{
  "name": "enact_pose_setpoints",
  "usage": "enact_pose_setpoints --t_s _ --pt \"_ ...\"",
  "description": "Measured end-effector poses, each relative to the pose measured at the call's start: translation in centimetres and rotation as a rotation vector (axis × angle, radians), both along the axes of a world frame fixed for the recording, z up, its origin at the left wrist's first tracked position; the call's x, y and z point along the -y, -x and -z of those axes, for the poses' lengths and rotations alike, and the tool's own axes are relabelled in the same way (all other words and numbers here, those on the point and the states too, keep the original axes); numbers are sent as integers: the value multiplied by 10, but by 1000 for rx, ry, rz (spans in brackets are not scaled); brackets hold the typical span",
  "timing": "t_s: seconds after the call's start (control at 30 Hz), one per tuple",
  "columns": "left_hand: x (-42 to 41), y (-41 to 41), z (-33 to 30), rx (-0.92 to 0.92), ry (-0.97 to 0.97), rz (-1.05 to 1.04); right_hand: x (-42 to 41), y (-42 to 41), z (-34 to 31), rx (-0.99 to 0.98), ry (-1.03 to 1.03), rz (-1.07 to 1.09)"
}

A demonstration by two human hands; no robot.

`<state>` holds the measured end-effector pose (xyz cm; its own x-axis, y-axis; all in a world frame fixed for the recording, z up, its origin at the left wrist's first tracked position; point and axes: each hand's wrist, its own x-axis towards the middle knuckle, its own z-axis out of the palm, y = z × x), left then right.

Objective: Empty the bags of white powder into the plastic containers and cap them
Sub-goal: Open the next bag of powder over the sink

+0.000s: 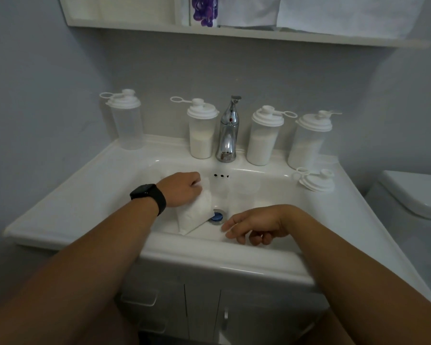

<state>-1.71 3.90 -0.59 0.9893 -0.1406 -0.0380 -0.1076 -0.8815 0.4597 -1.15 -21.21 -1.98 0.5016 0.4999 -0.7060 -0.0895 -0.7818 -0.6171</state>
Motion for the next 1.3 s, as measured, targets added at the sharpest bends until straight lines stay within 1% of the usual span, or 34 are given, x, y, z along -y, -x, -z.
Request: enact_pose_setpoints --t_s 0.07,0.23,0.3,0.37,0.43,0.5,0.6,0.67,0.73,0.8,0.87,0.97,1.03,1.17,1.23,1.3 --pt "1 -1 2 -35 110 -17 -1 0 2 -20 0 12" --pt "1 -5 5 -61 198 -70 0 -2 5 -17 45 53" --pt "2 -5 7 -135 284 -100 2 -4 5 -19 46 82" --pt "4 -4 8 -197 329 -157 4 -5 5 -17 50 99" --pt "4 -2 6 -248 305 -210 5 -6 5 -14 65 100" --pt "5 -3 4 -280 273 -215 6 -6 6 -15 71 106" --pt "10 -1 -1 -299 241 -190 6 -5 7 -16 77 116" --pt "14 2 -2 -272 157 -122 4 -3 5 -24 60 122" --pt "16 4 -1 -239 58 -40 1 0 1 -50 -23 141" --pt "17 4 2 -220 53 9 -6 4 -3 -86 -154 163" --pt "18 4 4 -271 153 60 -13 8 -6 -87 -230 171" --pt "19 4 3 -343 291 84 -19 11 -7 -44 -252 167" --pt "16 0 3 -365 346 53 -19 11 -7 -26 -273 178" --pt "14 4 -2 -511 483 -33 -21 14 -11 26 -314 176" --pt "17 6 -5 -521 547 1 -22 15 -12 45 -336 166" --pt "18 7 -7 -512 668 17 -22 15 -13 47 -375 164"
